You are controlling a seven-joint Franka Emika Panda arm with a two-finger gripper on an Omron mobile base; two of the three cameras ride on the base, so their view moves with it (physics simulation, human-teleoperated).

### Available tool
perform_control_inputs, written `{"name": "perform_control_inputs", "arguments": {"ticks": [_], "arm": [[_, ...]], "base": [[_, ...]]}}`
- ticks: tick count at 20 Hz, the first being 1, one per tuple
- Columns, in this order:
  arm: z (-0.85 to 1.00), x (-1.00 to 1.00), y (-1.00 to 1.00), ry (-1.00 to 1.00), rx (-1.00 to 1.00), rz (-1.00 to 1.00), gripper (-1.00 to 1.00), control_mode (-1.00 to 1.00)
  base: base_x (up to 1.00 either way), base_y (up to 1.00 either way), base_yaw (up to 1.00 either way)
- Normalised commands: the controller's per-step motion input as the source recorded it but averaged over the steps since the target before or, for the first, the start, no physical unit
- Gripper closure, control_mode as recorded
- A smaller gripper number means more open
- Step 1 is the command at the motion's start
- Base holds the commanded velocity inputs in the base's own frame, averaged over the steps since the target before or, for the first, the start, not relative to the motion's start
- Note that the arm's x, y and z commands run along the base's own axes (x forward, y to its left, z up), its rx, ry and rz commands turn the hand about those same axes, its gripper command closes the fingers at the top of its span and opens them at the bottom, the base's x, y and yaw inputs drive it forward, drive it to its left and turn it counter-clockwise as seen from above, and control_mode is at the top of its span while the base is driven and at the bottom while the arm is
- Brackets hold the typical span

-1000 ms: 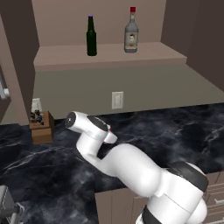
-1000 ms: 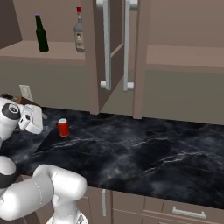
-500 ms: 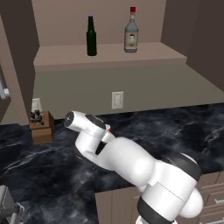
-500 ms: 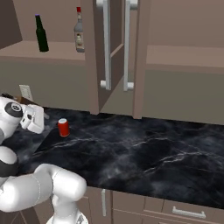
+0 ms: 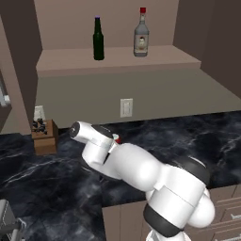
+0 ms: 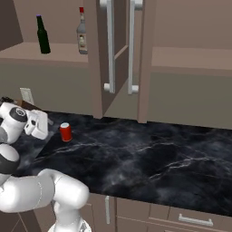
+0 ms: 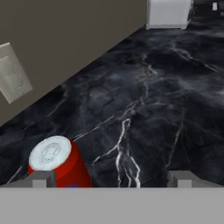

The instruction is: Sort all alcoholic drinks to one cabinet, and non-alcoholic drinks to the other.

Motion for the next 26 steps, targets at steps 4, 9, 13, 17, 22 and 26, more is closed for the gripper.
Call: {"name": "perform_control_inputs", "arguments": {"ticks": [4, 9, 13, 17, 22, 26], "arm": [[-0.11, 0.12, 0.0, 0.0, 0.0, -0.01, -1.0, -1.0], [-0.08, 0.1, 0.0, 0.0, 0.0, -0.02, -1.0, -1.0], [-0.05, 0.12, 0.0, 0.0, 0.0, -0.02, -1.0, -1.0], [-0.05, 0.14, 0.0, 0.0, 0.0, -0.02, -1.0, -1.0], [-0.09, 0.14, 0.0, 0.0, 0.0, -0.02, -1.0, -1.0], [-0.14, 0.13, 0.0, 0.0, 0.0, -0.02, -1.0, -1.0]], "base": [[0.0, 0.0, 0.0], [0.0, 0.0, 0.0], [0.0, 0.0, 0.0], [0.0, 0.0, 0.0], [0.0, 0.0, 0.0], [0.0, 0.0, 0.0]]}}
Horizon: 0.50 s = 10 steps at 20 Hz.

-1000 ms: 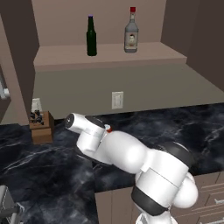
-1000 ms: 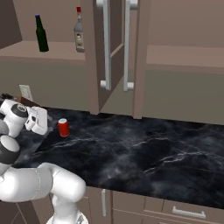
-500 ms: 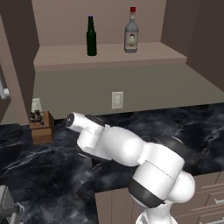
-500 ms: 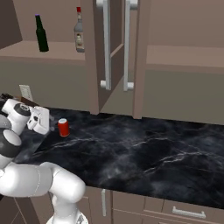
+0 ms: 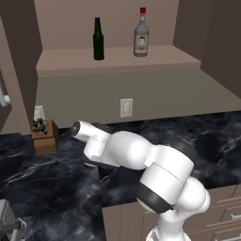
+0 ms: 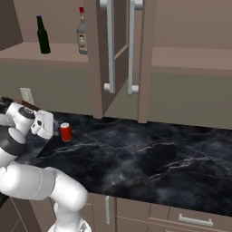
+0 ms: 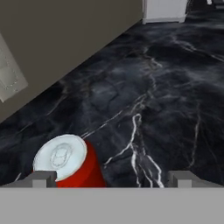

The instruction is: Sort all alcoholic drinks to one cabinet, and non-alcoholic drinks to the other.

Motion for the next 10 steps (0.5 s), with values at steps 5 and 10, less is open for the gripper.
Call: {"name": "perform_control_inputs", "arguments": {"ticks": [5, 10], "arm": [[-0.14, 0.14, 0.0, 0.0, 0.0, -0.02, -1.0, -1.0], [-0.11, 0.11, 0.0, 0.0, 0.0, -0.01, -1.0, -1.0]], "base": [[0.0, 0.0, 0.0], [0.0, 0.0, 0.0]]}}
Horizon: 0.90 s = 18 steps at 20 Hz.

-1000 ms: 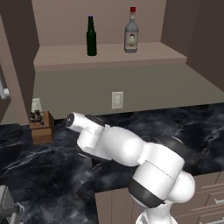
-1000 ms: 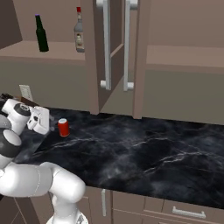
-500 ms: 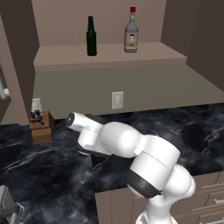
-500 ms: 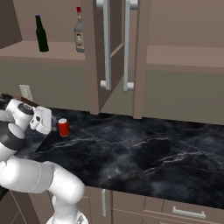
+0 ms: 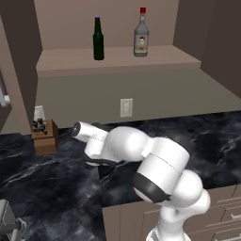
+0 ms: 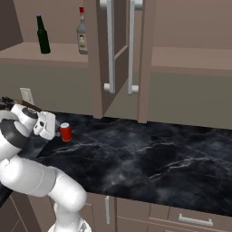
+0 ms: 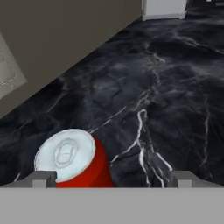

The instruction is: Sort all alcoholic drinks to one cabinet, and non-alcoholic drinks to the other.

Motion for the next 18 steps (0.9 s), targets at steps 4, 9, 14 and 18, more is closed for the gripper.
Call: {"name": "perform_control_inputs", "arguments": {"ticks": [4, 9, 14, 18], "arm": [[-0.07, 0.06, 0.06, 0.0, 0.0, 0.0, -1.0, -1.0], [-0.01, 0.0, 0.03, 0.0, 0.0, 0.0, -1.0, -1.0], [0.0, 0.11, 0.0, 0.0, 0.0, -0.01, -1.0, -1.0], [0.0, 0.13, 0.0, 0.0, 0.0, -0.01, -1.0, -1.0]], "base": [[0.0, 0.0, 0.0], [0.0, 0.0, 0.0], [0.0, 0.0, 0.0], [0.0, 0.0, 0.0]]}}
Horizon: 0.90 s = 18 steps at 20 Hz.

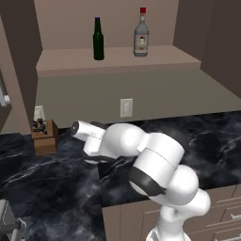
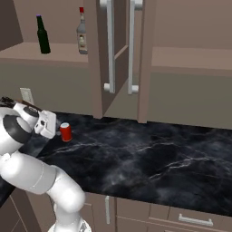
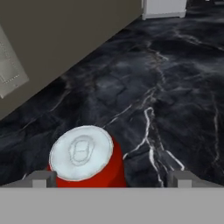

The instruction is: Sort all alcoholic drinks to one cabinet, and non-alcoholic drinks to the other.

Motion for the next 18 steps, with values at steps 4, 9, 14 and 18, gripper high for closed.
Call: {"name": "perform_control_inputs", "arguments": {"ticks": [4, 9, 14, 18], "arm": [[0.0, 0.08, 0.0, 0.0, 0.0, -0.01, -1.0, -1.0], [-0.03, 0.12, 0.0, 0.0, 0.0, -0.02, -1.0, -1.0], [-0.1, 0.19, 0.0, 0.0, 0.0, -0.02, -1.0, -1.0], [-0.14, 0.14, 0.0, 0.0, 0.0, -0.02, -1.0, -1.0]], "base": [[0.0, 0.0, 0.0], [0.0, 0.0, 0.0], [0.0, 0.0, 0.0], [0.0, 0.0, 0.0]]}}
